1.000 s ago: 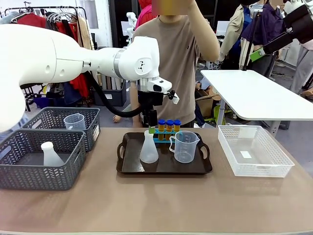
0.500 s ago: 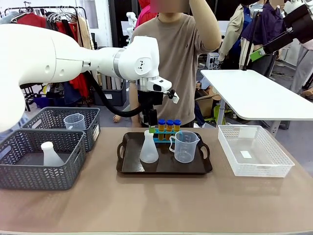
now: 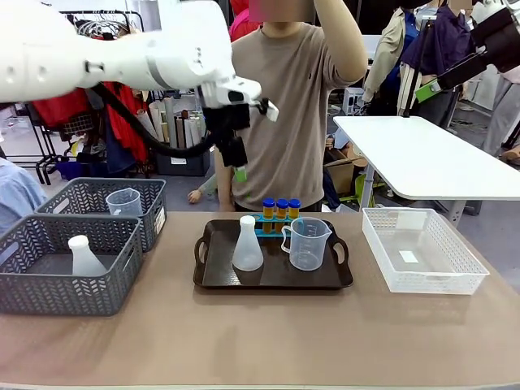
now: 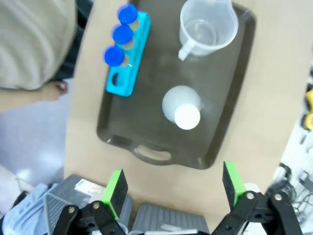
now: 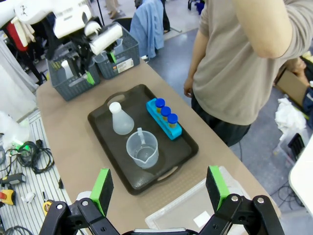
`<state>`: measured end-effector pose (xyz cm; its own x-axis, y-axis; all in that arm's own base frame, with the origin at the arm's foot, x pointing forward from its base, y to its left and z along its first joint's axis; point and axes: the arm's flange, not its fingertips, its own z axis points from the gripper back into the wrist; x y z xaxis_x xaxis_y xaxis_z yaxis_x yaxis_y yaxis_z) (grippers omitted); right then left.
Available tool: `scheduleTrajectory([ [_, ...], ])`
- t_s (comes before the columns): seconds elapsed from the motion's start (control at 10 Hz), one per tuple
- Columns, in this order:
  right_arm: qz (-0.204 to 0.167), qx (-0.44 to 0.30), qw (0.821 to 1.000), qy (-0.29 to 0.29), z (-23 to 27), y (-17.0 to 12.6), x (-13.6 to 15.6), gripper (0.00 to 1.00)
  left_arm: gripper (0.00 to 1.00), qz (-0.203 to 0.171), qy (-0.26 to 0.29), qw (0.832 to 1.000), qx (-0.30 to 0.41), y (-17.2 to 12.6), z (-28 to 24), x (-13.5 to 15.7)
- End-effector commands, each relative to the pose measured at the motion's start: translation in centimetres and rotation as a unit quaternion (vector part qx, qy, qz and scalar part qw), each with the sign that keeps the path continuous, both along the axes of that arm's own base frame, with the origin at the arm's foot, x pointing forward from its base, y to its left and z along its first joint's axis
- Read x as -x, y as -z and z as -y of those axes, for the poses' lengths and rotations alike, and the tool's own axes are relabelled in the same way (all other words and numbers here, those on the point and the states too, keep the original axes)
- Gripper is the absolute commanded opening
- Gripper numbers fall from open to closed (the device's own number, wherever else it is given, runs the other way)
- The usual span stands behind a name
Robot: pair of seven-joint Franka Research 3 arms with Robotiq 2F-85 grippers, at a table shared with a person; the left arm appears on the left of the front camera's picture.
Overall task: Prepare the laboratory tools.
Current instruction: Pick up one Small flask and place it on the Handle tray.
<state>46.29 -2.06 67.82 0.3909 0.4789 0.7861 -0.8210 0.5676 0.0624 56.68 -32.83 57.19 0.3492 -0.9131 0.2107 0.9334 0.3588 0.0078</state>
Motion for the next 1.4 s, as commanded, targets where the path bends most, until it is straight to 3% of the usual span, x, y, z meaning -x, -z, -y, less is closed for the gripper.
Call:
scheduleTrajectory([
  [0.0, 0.002, -0.005, 1.0, -0.003, -0.1, -0.2, 0.1, 1.0, 1.0, 0.026, 0.01, 0.998, 0.051, -2.2, -4.1, 2.2],
  [0.2, 0.002, -0.005, 1.0, -0.003, -0.1, -0.2, 0.1, 1.0, 1.0, 0.031, 0.023, 0.994, 0.103, -4.6, -7.0, 2.4],
  [0.6, 0.002, -0.005, 1.0, -0.003, -0.1, -0.2, 0.1, 1.0, 1.0, 0.077, 0.058, 0.982, 0.162, -9.9, -12.1, 3.8],
  [1.0, 0.002, -0.005, 1.0, -0.003, -0.1, -0.2, 0.1, 1.0, 1.0, 0.118, 0.063, 0.974, 0.185, -12.2, -14.4, 3.7],
  [1.3, 0.002, -0.005, 1.0, -0.003, -0.1, -0.2, 0.1, 1.0, 1.0, 0.108, 0.057, 0.977, 0.174, -13.2, -14.0, 2.9],
])
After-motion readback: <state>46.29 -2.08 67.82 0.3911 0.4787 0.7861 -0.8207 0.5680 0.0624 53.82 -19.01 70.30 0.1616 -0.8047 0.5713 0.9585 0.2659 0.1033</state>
